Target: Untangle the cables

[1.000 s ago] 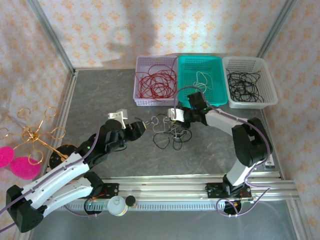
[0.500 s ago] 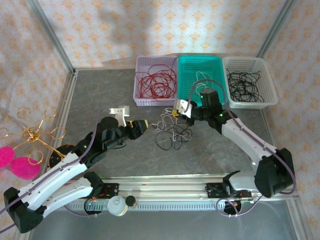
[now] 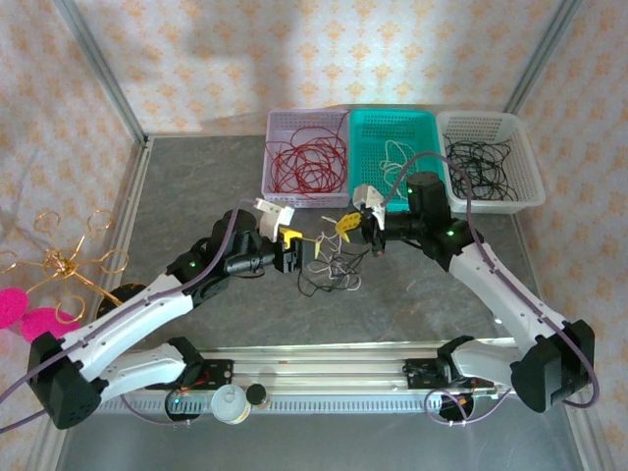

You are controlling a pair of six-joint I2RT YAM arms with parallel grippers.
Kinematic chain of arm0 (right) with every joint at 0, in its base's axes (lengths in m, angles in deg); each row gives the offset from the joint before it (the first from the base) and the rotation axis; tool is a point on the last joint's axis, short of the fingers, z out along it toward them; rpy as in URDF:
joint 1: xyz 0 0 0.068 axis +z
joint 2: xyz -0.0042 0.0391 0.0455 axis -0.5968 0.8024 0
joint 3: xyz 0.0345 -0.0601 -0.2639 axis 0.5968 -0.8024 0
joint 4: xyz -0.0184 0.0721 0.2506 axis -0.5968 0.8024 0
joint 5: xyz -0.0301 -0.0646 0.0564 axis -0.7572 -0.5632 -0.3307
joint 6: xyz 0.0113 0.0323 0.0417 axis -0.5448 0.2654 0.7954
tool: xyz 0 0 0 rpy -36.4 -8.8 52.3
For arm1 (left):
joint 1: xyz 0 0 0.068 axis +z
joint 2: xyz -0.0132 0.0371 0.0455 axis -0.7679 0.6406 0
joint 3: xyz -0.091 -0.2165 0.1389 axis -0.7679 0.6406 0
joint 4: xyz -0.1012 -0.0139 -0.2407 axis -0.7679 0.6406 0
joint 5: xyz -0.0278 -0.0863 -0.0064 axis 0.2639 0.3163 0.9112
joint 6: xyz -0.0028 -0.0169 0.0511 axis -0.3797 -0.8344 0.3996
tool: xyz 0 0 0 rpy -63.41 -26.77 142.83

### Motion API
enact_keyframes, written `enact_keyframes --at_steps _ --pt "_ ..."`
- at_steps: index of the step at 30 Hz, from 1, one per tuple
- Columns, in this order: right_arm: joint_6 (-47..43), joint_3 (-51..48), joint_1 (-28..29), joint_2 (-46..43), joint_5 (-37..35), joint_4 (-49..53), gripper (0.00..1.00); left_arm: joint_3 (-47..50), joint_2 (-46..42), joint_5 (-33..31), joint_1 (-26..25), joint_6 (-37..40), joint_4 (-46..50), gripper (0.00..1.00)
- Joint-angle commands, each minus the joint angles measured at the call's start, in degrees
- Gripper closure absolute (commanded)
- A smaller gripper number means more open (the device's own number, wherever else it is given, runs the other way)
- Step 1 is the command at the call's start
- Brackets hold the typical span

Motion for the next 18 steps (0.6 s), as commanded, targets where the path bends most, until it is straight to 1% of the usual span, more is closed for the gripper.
enact_keyframes --at_steps 1,6,10,13,16,18 --pt "2.26 2.69 0.34 -1.25 2.13 1.29 1.00 0.03 2.50 4.81 0.10 5.11 -7.91 0.33" --pt "3.08 3.95 0.38 -0.89 2.68 0.05 1.00 0.23 5.67 2.57 0.23 7.18 -8.53 0.34" --pt "2.74 4.70 0.39 -0.68 2.71 0.15 1.00 0.90 6.67 2.89 0.18 7.75 -8.05 0.37" --pt "2.12 4.88 0.35 -0.43 2.57 0.44 1.00 1.69 6.24 3.06 0.18 7.19 -8.07 0.47" --pt "1.78 5.04 0.36 -0.01 2.68 0.49 1.00 3.18 5.02 1.78 0.15 6.54 -8.35 0.53" --pt "1.74 5.14 0.39 0.26 2.66 0.46 1.00 3.93 4.25 1.75 0.22 6.13 -8.42 0.62"
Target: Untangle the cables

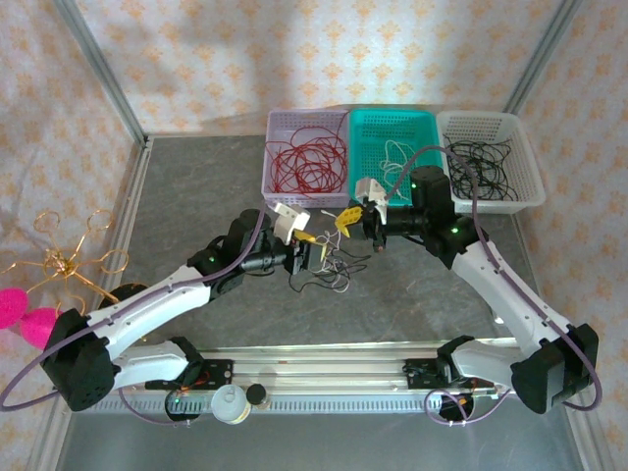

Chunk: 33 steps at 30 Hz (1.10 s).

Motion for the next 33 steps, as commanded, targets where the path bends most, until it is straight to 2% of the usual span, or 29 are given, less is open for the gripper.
enact_keyframes --at_steps 1,5,11,13,17,20,25,31,33 --pt "-0.29 2.43 0.34 0.49 1.59 -0.23 1.00 1.38 -2.27 -0.51 0.20 -0.30 -2.04 0.66" --pt "-0.60 2.41 0.35 0.80 1.45 -0.77 1.00 2.60 -3.79 -1.75 0.16 -1.46 -2.15 0.81" --pt "0.14 1.86 0.44 1.07 2.55 -1.89 1.00 4.73 -6.03 -2.50 0.18 -3.67 -5.26 0.80" --pt "0.62 1.55 0.44 1.07 2.69 -2.84 1.00 4.87 -5.91 -2.41 0.17 -4.15 -6.34 0.85" --pt "1.79 0.95 0.46 1.07 3.25 -4.30 1.00 5.11 -5.09 -2.37 0.14 -5.22 -9.19 0.90" --pt "2.09 0.66 0.45 1.07 3.41 -4.75 1.00 6.14 -5.02 -3.27 0.19 -6.74 -12.42 1.00" --pt "2.34 0.07 0.53 0.98 3.44 -5.49 1.00 10.73 -4.51 -1.86 0.13 -13.73 -25.36 0.99" --pt "2.82 0.46 0.80 0.98 3.51 -5.97 1.00 13.11 -1.90 -1.19 0.14 -17.39 -32.76 0.67" --pt "2.41 0.61 0.79 0.93 3.47 -5.31 1.00 13.16 -0.98 -1.34 0.18 -17.95 -34.26 0.66"
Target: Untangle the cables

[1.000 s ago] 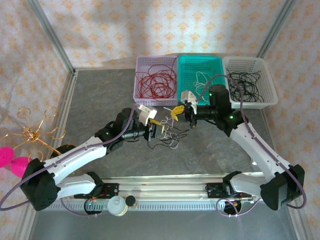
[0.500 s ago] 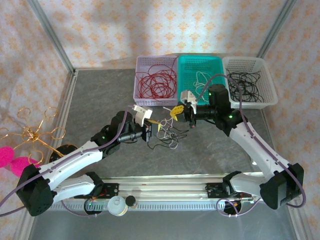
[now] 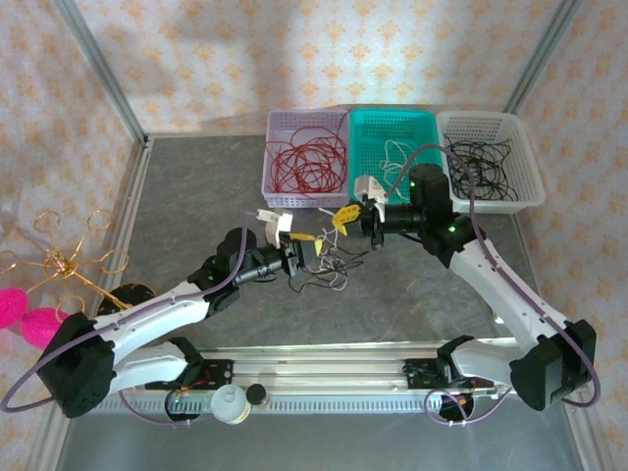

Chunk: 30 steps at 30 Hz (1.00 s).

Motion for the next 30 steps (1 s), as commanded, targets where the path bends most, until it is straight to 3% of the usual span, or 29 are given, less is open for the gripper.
enact_keyframes --at_steps 1,6,8,12,16,18,20,25,30 --pt "0.25 0.59 0.40 -0.09 1.28 -1.53 1.00 0.35 1.45 0.08 0.07 -2.45 -8.55 0.68" --pt "0.56 0.17 0.54 -0.22 1.72 -1.53 1.00 -0.45 4.83 -0.28 0.07 -4.56 -11.71 0.83" --pt "0.77 -0.23 0.56 -0.38 1.49 -1.54 1.00 -1.12 5.25 -2.55 0.09 -4.74 -10.44 1.00" --pt "4.32 -2.09 0.58 -1.34 -1.65 -3.43 1.00 -0.97 3.10 -8.34 0.07 -5.84 -8.59 1.00" --pt "22.31 -6.96 0.61 -3.30 -14.62 -13.89 1.00 -0.46 -3.25 -15.44 0.09 -6.42 -3.19 1.00" --pt "32.14 -9.15 0.61 -4.04 -21.09 -17.98 0.94 -0.44 -7.11 -18.18 0.15 -5.80 0.22 1.00" --pt "38.21 -12.42 0.85 -4.90 -20.28 -23.31 0.91 -1.59 -11.11 -20.03 0.14 -4.75 4.56 1.00" --pt "33.47 -19.41 7.48 -8.32 -22.34 -28.91 0.76 -10.95 -17.11 -23.69 0.07 1.07 19.18 1.00" --pt "30.51 -22.36 7.77 -10.42 -22.01 -33.81 0.69 -23.56 -16.19 -28.09 0.10 6.60 30.32 1.00"
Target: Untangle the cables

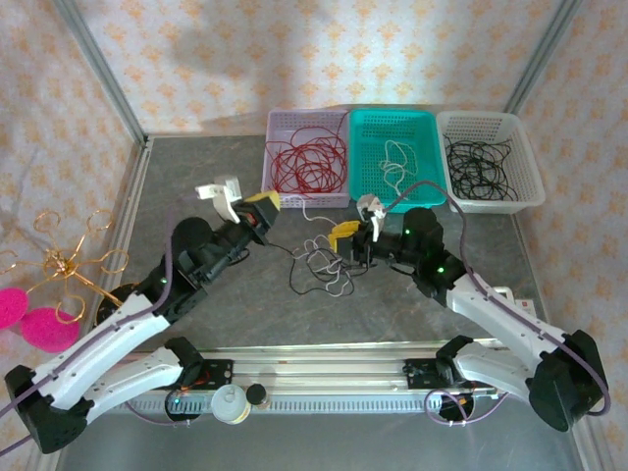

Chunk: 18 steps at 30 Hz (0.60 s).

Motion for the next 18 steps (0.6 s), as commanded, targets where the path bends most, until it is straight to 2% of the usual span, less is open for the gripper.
enact_keyframes --at_steps 1,5,9,15,18 --pt "-2.69 -0.15 -0.01 -1.81 -0.83 -6.86 0.69 -7.89 0.45 -4.13 0.07 5.49 9.04 1.00" --pt "-6.50 0.98 0.14 -0.28 1.67 -5.14 0.59 -16.31 4.18 -0.48 0.07 6.23 9.20 1.00" --pt "-7.11 0.69 2.13 2.19 1.45 -10.27 0.47 -21.88 7.88 2.99 0.07 5.94 8.89 1.00" --pt "-7.98 4.23 8.16 8.23 1.08 -17.37 0.43 -27.45 11.28 5.09 0.07 6.03 9.65 1.00" --pt "-7.89 5.46 11.85 12.27 -5.58 -19.04 0.43 -29.73 11.84 6.38 0.07 5.62 8.98 1.00"
